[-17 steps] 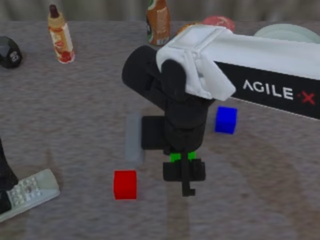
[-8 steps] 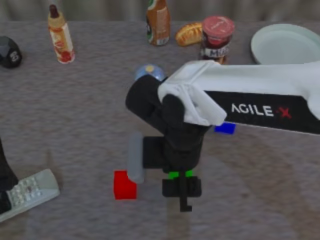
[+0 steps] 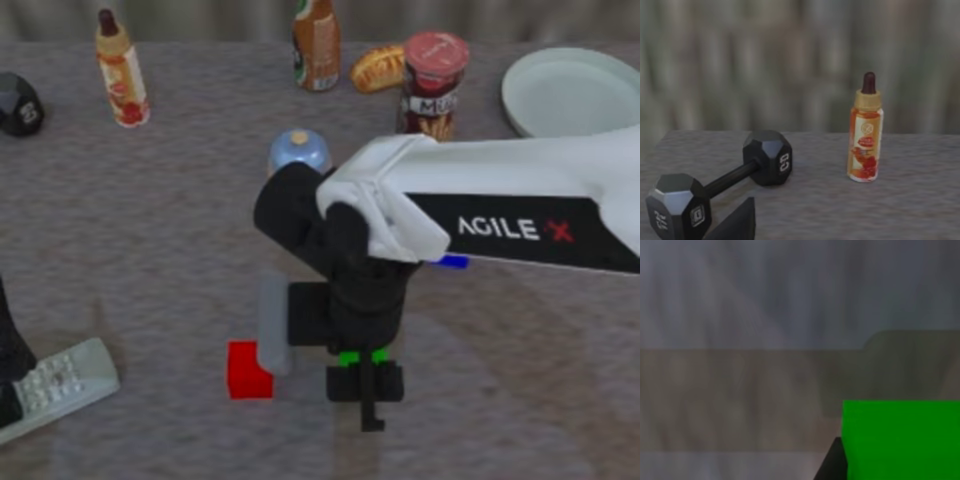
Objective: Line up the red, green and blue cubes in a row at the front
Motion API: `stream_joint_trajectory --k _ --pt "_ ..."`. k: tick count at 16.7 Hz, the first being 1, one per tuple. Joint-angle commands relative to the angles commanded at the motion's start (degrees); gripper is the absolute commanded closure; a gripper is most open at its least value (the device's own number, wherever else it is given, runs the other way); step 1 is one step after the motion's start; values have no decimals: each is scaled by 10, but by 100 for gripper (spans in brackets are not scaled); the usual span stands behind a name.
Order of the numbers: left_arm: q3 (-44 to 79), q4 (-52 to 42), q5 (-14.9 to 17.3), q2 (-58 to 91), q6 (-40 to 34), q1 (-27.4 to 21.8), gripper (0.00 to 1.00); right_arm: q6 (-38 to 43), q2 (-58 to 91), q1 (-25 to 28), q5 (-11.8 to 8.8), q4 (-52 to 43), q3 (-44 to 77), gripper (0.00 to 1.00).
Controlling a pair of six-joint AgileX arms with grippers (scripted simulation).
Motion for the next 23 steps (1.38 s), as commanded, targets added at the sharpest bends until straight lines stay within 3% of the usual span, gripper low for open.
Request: stream_joint_trajectory --k 11,23 --pt "0 0 0 0 0 0 0 0 0 0 0 0 0 2" --pt "0 0 0 0 0 0 0 0 -7 0 0 -24 20 0"
